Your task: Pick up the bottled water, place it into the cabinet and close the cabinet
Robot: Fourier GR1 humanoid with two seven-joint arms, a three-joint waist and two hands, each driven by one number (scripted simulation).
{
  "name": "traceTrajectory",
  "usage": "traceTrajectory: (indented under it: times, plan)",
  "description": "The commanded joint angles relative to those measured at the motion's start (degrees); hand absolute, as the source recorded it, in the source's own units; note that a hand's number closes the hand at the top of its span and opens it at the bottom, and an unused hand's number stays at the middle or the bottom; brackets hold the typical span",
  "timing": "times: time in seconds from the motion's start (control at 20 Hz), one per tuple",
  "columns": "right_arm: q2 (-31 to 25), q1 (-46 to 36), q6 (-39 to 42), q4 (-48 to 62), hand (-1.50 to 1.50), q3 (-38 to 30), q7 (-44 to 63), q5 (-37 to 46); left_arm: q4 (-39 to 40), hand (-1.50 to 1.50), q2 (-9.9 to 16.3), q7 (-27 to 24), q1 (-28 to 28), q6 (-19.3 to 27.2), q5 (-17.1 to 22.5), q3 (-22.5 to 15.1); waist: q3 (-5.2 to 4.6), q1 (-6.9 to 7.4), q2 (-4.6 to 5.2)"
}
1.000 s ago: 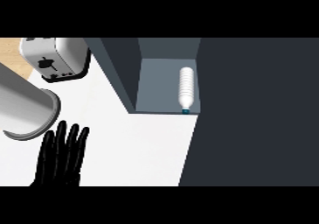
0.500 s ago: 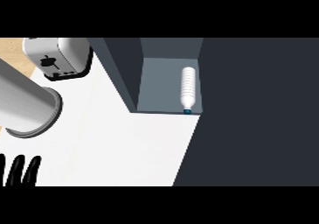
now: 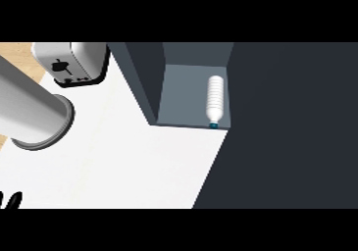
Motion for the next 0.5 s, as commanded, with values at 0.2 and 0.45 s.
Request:
traceTrajectory:
  times: [0.2, 0.45]
  plan:
    - [12.2, -13.5, -6.1, 6.4, 1.50, 8.1, 8.1, -5.0, -1.7, -1.50, 3.0, -3.3, 6.8, -9.1, 7.3, 7.5, -0.23, 1.58, -0.28]
    - [12.5, -28.3, -16.8, 13.9, 1.50, 7.4, 12.6, -9.3, -1.1, -1.50, 3.7, -5.2, 12.7, -15.1, 11.2, 12.7, -0.15, 0.74, -0.22]
